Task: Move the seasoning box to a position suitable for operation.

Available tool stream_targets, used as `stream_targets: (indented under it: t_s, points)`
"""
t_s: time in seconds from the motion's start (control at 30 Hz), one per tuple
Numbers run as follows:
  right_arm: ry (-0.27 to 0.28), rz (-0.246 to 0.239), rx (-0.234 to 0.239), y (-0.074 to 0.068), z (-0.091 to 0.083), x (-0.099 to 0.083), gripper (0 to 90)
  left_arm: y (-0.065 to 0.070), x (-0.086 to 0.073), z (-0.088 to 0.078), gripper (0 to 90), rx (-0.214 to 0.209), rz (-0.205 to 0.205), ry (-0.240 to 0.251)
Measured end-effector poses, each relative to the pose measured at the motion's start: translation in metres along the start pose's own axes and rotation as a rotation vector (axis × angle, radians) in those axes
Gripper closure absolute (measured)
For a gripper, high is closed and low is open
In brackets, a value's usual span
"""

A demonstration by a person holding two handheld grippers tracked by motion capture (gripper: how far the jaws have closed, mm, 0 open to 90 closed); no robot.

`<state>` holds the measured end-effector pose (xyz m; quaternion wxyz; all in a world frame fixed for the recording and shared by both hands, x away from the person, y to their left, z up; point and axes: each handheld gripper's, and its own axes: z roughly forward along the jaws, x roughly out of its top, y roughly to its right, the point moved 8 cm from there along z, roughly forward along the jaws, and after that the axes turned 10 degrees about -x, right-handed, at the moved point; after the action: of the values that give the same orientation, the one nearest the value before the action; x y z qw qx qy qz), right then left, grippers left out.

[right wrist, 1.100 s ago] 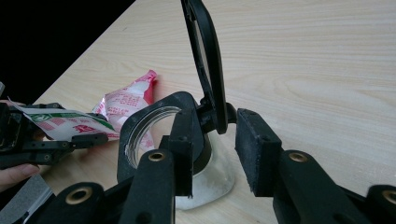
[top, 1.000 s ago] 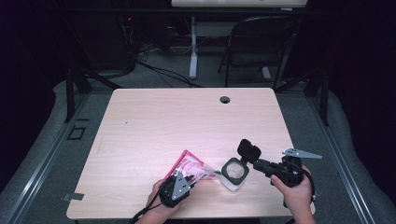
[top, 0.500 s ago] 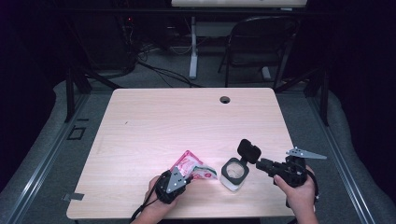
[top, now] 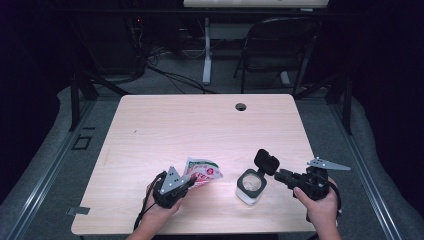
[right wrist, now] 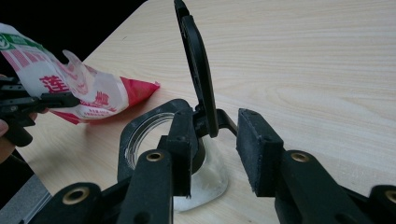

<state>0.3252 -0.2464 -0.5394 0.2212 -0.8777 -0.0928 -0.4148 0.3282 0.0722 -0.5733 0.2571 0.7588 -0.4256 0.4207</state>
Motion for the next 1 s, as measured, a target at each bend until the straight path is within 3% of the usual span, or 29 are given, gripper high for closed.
stream_targets:
  t_s: [0.43,0.87,1.0]
  points:
    - [-0.002,-0.001,-0.008,0.001,0.003,-0.002,65.2,-0.023,0.023,-0.018,90.0,0.02,-0.015,0.05]
    - [-0.025,-0.072,-0.04,-0.009,0.031,-0.003,61.5,-0.027,0.029,-0.044,90.0,0.048,-0.031,0.1]
    - [-0.027,-0.073,-0.037,-0.01,0.037,-0.001,65.6,-0.026,0.029,-0.051,90.0,0.055,-0.036,0.116]
